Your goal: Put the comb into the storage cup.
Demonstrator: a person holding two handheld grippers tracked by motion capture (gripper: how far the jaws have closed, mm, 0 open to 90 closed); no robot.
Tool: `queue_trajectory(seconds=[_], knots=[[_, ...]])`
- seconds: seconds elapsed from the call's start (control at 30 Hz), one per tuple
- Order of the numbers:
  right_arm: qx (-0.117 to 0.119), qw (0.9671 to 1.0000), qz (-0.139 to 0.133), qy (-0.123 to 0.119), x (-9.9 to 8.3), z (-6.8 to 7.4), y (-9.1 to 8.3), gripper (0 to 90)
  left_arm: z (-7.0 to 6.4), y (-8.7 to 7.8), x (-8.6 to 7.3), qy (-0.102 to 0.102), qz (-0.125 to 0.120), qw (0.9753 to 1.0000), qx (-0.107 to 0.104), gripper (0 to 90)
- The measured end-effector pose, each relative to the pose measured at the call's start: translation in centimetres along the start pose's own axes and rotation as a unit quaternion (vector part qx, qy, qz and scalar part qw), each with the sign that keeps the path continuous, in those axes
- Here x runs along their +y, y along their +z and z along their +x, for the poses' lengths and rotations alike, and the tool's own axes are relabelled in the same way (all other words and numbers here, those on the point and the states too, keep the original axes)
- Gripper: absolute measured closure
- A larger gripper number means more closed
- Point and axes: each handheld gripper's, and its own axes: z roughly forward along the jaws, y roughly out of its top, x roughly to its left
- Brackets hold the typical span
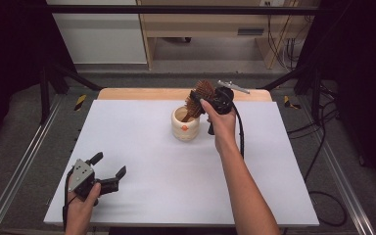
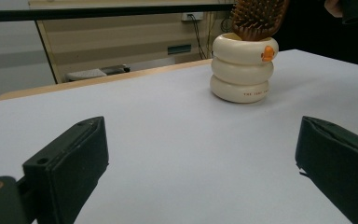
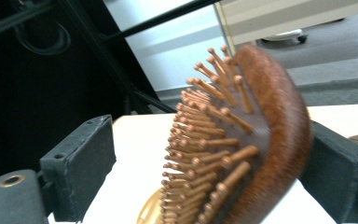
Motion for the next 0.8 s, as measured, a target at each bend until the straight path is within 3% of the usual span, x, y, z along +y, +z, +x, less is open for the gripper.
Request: queue_trajectory(seconds=[0.23,0.8], knots=[[-0.015,0.9997,-0.001,-0.018,0.2,0.4,-0.6,8.0,0.3,-0.1,0.1,-0.002,-0.003,1.0000,0.003,2.3],[-0.026,0.9993,-0.008,-0.027,0.9,0.4,-1.9,5.5,0.3,-0.1,0.1,0.000,-0.002,1.0000,0.004,2.3]])
